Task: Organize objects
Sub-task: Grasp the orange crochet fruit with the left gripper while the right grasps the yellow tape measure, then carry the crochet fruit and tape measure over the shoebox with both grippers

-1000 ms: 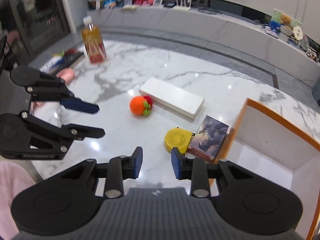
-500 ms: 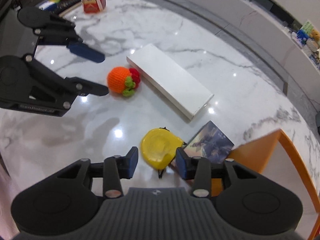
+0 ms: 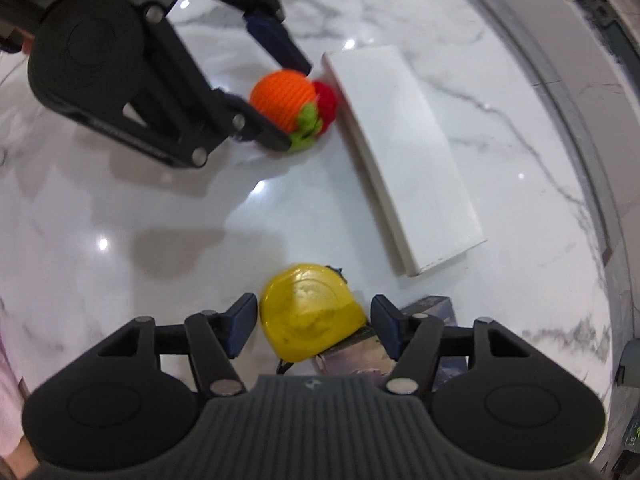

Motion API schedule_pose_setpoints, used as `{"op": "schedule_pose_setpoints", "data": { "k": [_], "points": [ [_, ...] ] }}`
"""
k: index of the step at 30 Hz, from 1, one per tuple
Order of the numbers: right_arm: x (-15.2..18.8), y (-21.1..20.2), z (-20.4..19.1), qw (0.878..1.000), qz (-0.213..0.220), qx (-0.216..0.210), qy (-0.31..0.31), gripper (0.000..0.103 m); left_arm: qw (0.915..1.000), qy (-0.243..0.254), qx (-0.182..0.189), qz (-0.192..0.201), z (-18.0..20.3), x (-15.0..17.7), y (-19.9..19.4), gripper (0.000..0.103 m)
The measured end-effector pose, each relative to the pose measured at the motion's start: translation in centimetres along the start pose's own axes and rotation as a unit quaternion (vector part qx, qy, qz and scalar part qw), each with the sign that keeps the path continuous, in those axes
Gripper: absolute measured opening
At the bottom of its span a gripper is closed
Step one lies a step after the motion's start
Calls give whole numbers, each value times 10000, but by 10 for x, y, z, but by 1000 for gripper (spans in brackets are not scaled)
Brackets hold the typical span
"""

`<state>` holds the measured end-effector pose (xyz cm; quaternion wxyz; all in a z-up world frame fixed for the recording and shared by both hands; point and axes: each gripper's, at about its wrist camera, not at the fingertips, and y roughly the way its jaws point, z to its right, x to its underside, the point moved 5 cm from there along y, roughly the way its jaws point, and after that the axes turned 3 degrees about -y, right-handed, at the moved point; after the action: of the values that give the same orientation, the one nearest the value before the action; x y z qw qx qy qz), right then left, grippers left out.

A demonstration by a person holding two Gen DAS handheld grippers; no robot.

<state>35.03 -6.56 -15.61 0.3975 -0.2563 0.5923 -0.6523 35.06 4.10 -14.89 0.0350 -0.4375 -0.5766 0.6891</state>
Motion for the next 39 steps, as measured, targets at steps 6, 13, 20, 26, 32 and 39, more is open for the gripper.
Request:
{"op": "schedule_pose_setpoints", "data": {
  "k": [6, 13, 20, 26, 32, 39],
  "points": [
    [-3, 5, 1, 9999, -132, -55, -8, 64, 9999, -128, -72, -70, 0, 1, 0, 48],
    [1, -3, -9, 9997, 140, -11, 202, 62, 9996, -224, -147, 15, 10, 10, -19, 47],
    [6, -50, -18, 9961, 736, -118, 477, 62, 9995, -83, -38, 306, 32, 1, -73, 47],
    [39, -130, -20, 9884, 1352, -105, 683, 62, 9970, 270, 173, 707, 77, -29, -120, 47],
    [94, -181, -18, 9849, 1452, 321, 882, 62, 9900, 877, 402, 1025, 137, -58, -144, 47],
    [152, -176, -5, 9835, 1228, 481, 1235, 62, 9838, 1214, 675, 1135, 188, -83, -139, 47]
  ]
}}
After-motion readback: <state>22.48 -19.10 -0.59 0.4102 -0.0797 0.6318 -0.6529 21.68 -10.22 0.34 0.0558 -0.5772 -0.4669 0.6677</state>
